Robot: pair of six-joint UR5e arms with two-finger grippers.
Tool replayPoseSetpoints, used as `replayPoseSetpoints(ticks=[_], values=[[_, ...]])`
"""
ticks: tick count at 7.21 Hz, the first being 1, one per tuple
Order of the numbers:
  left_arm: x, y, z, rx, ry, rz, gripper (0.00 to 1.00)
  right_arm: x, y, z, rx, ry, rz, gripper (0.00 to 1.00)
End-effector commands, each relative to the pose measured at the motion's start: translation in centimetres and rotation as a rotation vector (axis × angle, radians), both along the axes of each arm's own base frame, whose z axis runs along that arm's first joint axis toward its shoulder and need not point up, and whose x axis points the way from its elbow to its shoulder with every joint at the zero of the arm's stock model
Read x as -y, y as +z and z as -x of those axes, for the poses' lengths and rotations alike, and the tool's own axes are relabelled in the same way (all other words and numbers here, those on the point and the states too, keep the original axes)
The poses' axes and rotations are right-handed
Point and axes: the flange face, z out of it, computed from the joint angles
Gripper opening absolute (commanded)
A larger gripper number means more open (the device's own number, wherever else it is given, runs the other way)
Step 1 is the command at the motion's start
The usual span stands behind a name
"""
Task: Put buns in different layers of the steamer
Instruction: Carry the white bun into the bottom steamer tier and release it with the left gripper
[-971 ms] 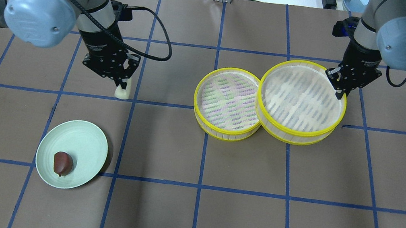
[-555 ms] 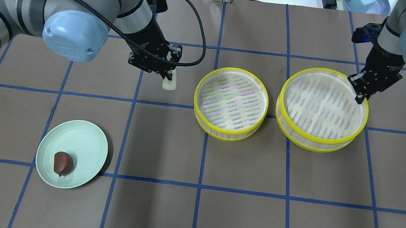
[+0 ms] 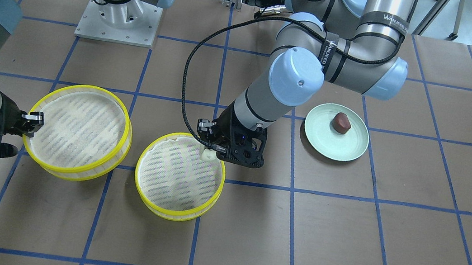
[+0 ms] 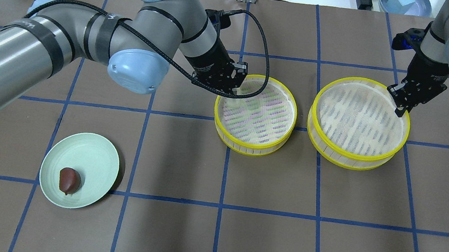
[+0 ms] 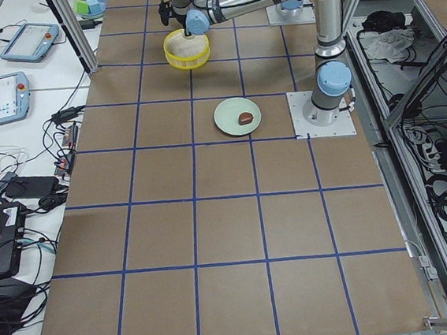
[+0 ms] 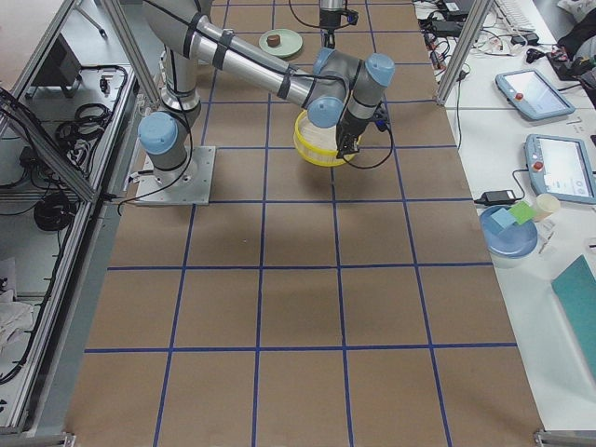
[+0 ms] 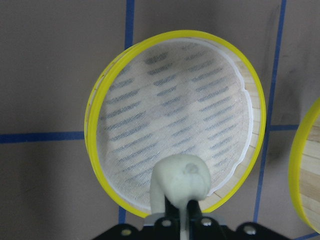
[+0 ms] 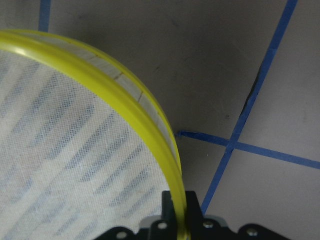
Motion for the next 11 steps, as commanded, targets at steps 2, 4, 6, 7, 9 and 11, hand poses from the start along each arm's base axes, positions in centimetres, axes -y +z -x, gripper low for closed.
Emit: replayPoseSetpoints(ticks=[2,4,6,7,9,11], values=[[0.7,-3.9,2.3,-0.033,-0.021,-0.013,0.0,-0.1,-0.1,-0.1,0.006,-0.009,0.0,0.0],[0.4,-4.4,3.0,-0.034,-0.01,-0.032,1.0,-0.1,-0.1,-0.1,0.006,-0.011,-0.001,0.0],[0.4,-2.8,2.9,-0.03,-0.015,0.0,1.0,-0.1,-0.1,-0.2,0.006,-0.009,-0.001,0.0],[0.4,-2.1,2.8,-0.031,-0.015,0.01,1.0,-0.2,-0.1,-0.2,0.006,-0.009,-0.003,0.0],[0.4,-2.0,2.8,-0.031,-0.015,0.012,1.0,-0.2,-0.1,-0.2,0.007,-0.011,-0.002,0.0],[1.1,-0.9,0.6,0.113,0.01,0.072,1.0,-0.2,0.0,-0.3,-0.001,-0.047,0.001,0.0]])
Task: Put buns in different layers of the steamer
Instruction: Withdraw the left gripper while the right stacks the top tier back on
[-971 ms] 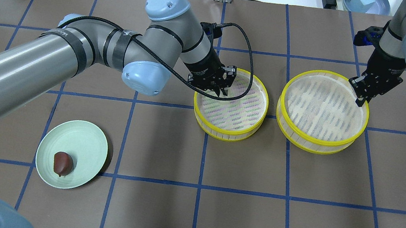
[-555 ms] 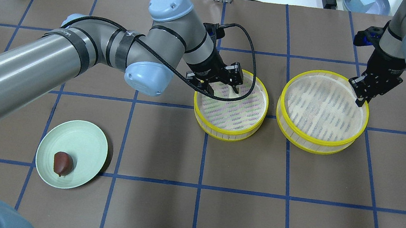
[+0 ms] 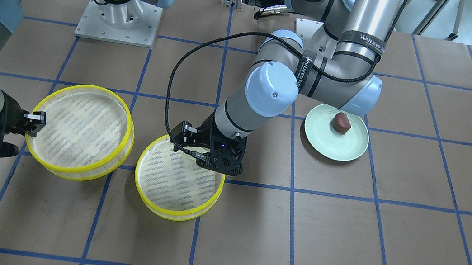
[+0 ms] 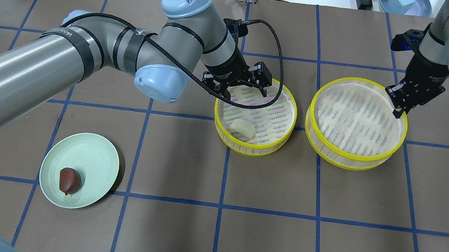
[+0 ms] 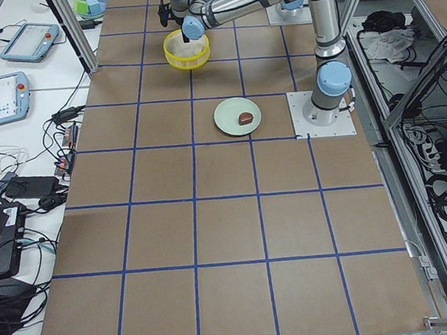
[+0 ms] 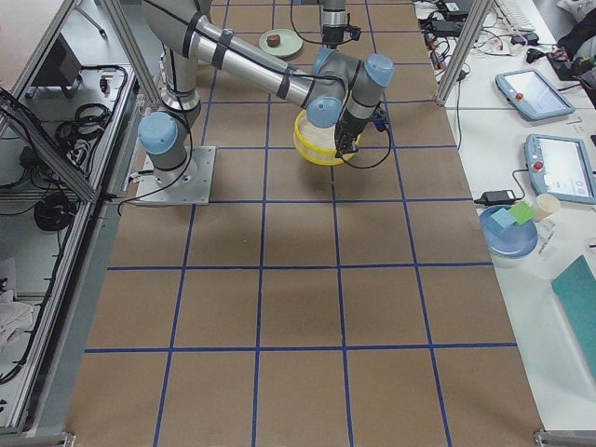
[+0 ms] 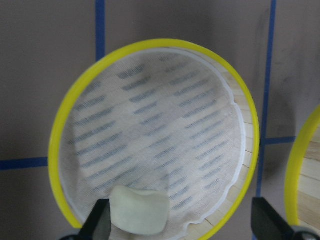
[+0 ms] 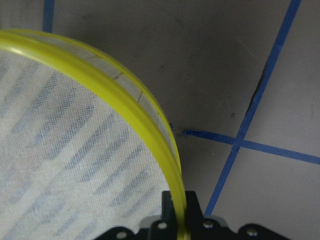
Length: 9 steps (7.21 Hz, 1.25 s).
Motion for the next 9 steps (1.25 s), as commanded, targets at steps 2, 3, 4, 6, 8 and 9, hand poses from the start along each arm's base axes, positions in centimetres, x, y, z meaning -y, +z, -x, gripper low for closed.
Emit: replayPoseSetpoints(ticks=[2,3,4,6,8,9], values=[[1.1,3.5,-6.2,0.133,0.081,0.027,1.0,-0.1,0.8,-2.0,-0.036,-0.121,0.022,0.0],[1.5,5.0,-9.9,0.178,0.049,0.033,1.0,-0.2,0.9,-4.8,-0.047,-0.135,0.032,0.0],[1.2,6.1,-12.9,0.247,0.063,0.007,1.0,-0.6,1.5,-8.4,-0.064,-0.152,0.05,0.0],[-0.7,7.9,-15.7,0.333,-0.004,-0.053,1.0,-1.3,1.8,-13.1,-0.08,-0.193,0.066,0.0],[-0.9,8.5,-21.2,0.332,0.049,-0.103,1.0,-2.1,1.6,-19.7,-0.042,-0.281,0.113,0.0],[-1.0,8.5,-23.9,0.326,0.01,-0.13,1.0,-2.3,1.1,-21.6,-0.037,-0.304,0.117,0.0]])
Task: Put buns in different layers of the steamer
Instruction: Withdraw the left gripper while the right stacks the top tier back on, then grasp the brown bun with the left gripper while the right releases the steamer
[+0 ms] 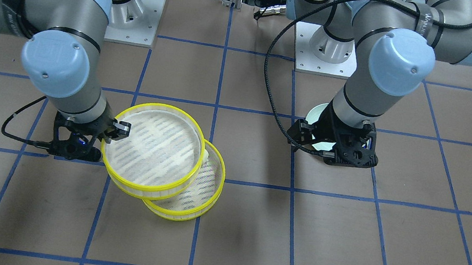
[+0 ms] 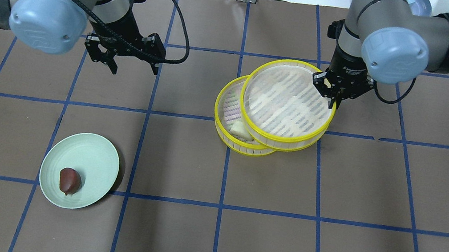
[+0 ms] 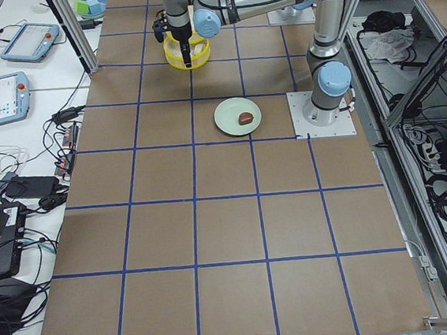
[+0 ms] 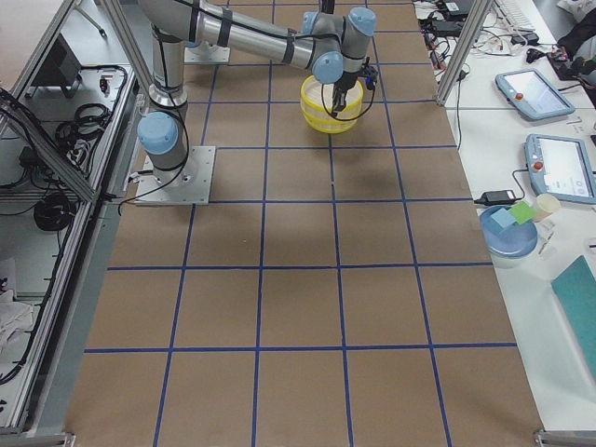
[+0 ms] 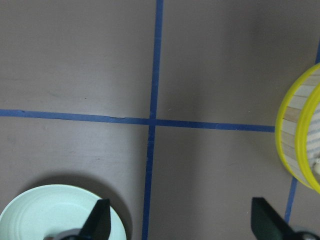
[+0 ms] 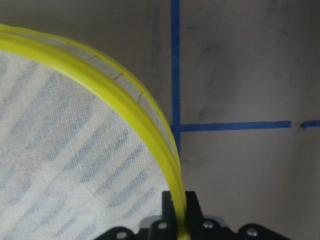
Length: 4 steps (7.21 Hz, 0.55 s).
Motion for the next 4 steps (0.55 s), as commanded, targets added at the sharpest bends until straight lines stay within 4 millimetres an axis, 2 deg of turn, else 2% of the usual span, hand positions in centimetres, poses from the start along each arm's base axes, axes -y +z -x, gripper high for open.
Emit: replayPoseSetpoints(ticks=[1,2,3,4], values=[[-0.7,-0.4,-5.5,-0.014,0.009,-0.093,1.0,-0.5,-0.6,-5.1,0.056,-0.065,0.023,0.0],[-1.5,-1.1,-7.2,-0.025,0.035,-0.17,1.0,-0.1,-1.3,-5.4,0.061,-0.061,0.032,0.0],[-2.5,-3.0,-8.8,-0.043,0.048,-0.221,1.0,0.2,-1.8,-5.3,0.051,-0.053,0.033,0.0],[-4.0,-5.8,-10.2,-0.061,0.083,-0.283,1.0,0.8,-2.3,-5.4,0.053,-0.033,0.056,0.0]])
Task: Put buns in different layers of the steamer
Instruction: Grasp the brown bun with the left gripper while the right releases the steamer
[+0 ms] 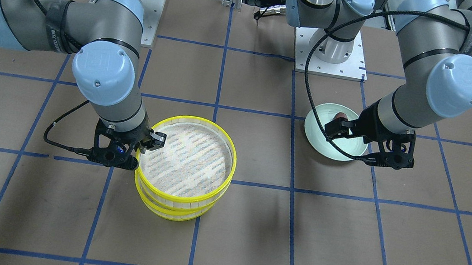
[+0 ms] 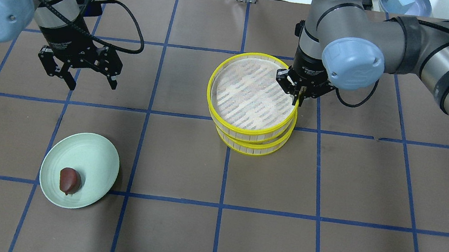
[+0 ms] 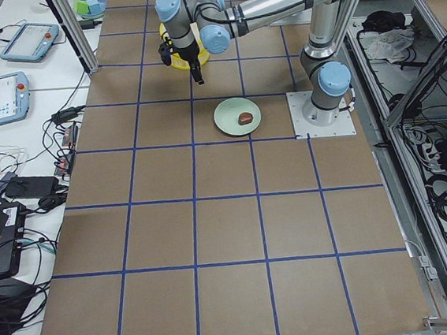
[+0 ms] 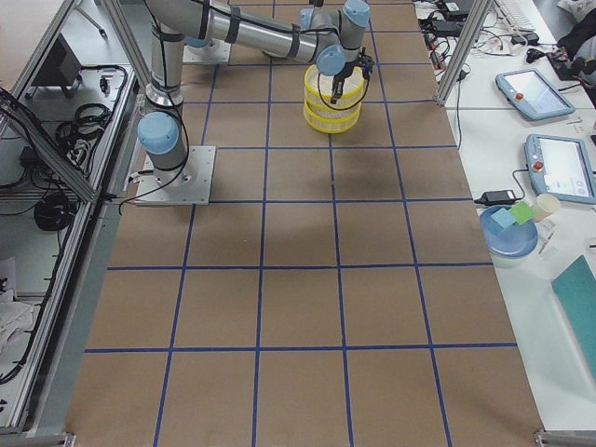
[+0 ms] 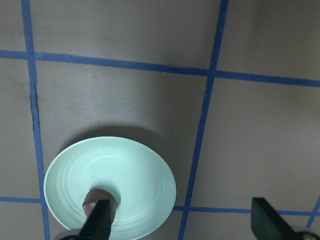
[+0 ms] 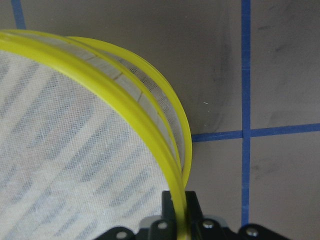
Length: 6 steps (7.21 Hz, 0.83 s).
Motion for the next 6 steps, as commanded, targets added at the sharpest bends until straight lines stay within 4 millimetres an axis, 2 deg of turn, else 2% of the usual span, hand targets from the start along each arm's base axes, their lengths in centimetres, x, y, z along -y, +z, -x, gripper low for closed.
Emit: replayPoseSetpoints(ticks=[1,2,3,4,6], values=[[-3.3,-5.4,-3.7,-0.037,0.093,-0.146,1.0,0.8,-1.1,0.2,-0.034,0.034,0.02,0.0],[-4.8,-7.6,-5.3,-0.062,0.142,-0.23,1.0,0.9,-1.3,0.4,-0.048,0.06,0.02,0.0],[-5.6,-9.0,-6.6,-0.072,0.171,-0.276,1.0,1.0,-1.5,0.6,-0.073,0.07,0.019,0.0],[-5.8,-9.4,-7.2,-0.073,0.185,-0.286,1.0,1.3,-1.9,0.6,-0.073,0.07,0.025,0.0],[-5.4,-11.5,-7.5,-0.083,0.188,-0.318,1.0,1.4,-3.0,0.5,-0.07,0.073,0.006,0.0]])
